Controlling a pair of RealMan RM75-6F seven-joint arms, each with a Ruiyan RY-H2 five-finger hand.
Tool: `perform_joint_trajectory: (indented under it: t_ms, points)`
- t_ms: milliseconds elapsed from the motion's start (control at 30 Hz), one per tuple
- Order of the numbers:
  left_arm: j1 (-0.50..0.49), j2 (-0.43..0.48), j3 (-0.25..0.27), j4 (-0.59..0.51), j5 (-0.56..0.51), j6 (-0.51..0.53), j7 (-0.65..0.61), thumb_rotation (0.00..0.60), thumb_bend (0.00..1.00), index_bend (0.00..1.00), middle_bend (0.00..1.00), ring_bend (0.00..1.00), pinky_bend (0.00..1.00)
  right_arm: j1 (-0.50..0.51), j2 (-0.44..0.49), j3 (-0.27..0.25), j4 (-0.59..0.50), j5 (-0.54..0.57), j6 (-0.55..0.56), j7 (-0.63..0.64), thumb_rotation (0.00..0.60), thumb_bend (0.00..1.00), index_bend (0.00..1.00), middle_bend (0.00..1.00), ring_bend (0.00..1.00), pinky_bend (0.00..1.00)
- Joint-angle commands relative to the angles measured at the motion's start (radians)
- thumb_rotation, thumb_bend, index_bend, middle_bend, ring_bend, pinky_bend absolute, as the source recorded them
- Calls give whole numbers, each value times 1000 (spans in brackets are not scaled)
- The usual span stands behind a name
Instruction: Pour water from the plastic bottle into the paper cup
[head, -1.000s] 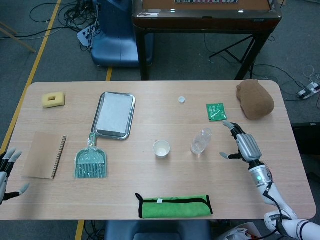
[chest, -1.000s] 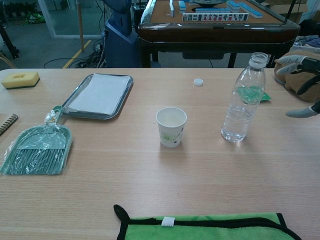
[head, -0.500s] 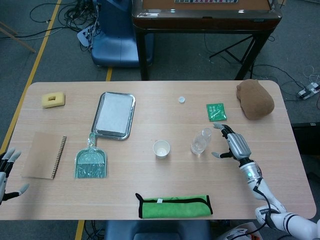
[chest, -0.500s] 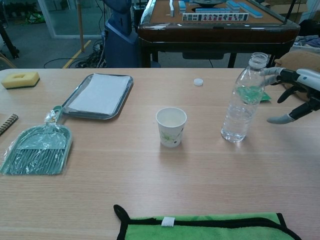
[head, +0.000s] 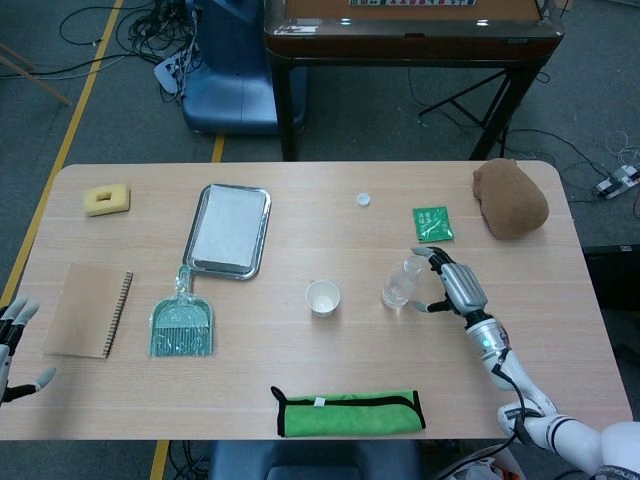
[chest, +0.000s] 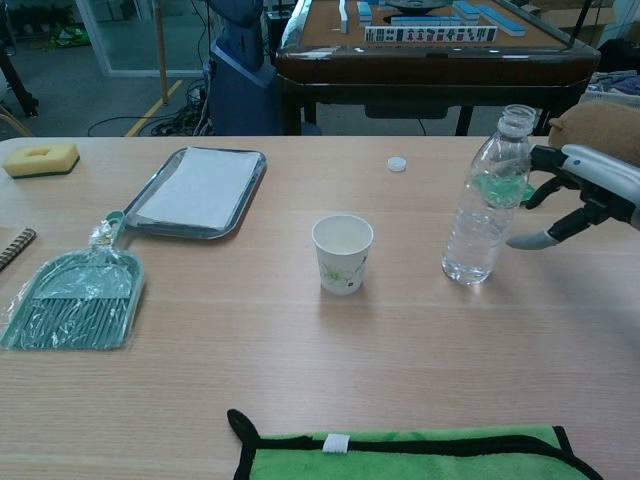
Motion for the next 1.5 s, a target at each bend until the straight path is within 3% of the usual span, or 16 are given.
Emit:
perform_joint_trajectory:
  t_ms: [33,333,500,1500]
  points:
    - [0,0,0,0,0,0,-1,600,154,0,0,36,348,8,-16,-10,22,-11,5,21,600,0,166,198,112,327]
    - [2,3,0,-3,4,4,-7,600,154,0,0,36,348,21,-51,-27,60,-24,12,50,600,0,166,198,112,327]
    - [3,3,0,-2,4,5,-13,600,154,0,0,38,348,29,-80,-29,90,-23,16,51,600,0,177,205,112,257]
    - [4,3,3,1,7,-1,-26,600,154,0,0,40,348,51,-202,-60,255,-42,37,180,600,0,191,229,124,259]
